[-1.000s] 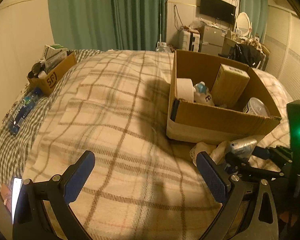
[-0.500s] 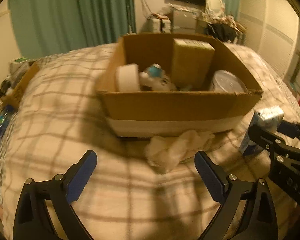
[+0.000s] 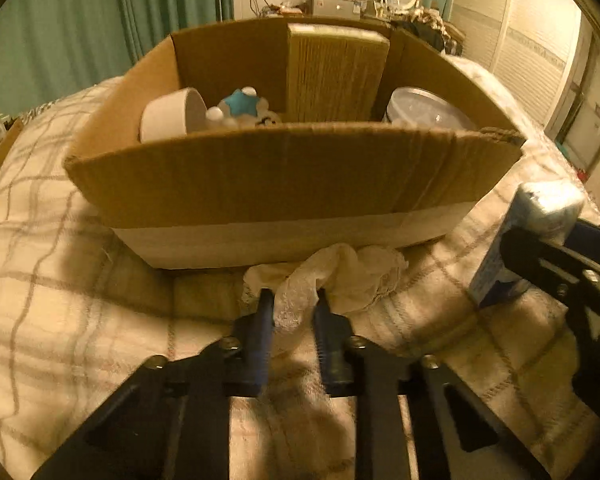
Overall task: Organize objects
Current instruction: 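Grasp the white lace cloth with the left tool while the right tool holds the tissues, then lower the cloth and tissue pack into the cardboard box and release both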
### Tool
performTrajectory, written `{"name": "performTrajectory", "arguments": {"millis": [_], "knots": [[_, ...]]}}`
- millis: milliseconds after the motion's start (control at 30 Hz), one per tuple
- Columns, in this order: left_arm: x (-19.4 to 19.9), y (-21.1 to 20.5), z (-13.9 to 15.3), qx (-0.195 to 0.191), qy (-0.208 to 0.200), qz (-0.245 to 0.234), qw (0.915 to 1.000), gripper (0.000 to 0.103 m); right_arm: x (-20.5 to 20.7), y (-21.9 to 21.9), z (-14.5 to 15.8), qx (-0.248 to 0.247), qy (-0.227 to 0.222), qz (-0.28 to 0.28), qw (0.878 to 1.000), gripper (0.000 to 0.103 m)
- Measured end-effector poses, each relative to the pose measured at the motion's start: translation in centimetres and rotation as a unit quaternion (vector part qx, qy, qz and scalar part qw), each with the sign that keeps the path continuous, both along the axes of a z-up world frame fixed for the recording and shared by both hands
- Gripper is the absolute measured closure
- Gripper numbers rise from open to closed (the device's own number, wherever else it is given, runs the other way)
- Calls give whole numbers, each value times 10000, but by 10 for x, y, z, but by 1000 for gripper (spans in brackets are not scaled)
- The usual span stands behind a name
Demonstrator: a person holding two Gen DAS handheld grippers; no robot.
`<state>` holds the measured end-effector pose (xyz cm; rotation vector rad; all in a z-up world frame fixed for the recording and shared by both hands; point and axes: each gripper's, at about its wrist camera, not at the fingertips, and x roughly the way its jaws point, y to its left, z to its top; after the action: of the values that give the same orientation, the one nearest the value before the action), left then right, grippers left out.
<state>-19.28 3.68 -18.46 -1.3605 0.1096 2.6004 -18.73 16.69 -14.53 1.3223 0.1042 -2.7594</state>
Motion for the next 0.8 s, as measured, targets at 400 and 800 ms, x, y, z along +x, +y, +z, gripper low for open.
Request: {"name": "performTrajectory", "arguments": {"millis": [400,800], "knots": [[44,-26,38,280,357,355,9983,94,13,0,11,-131,192,117,9997,52],[54,-47,112,662,973,513,9917,94,42,7,82,-409,859,310,9950,52]]}}
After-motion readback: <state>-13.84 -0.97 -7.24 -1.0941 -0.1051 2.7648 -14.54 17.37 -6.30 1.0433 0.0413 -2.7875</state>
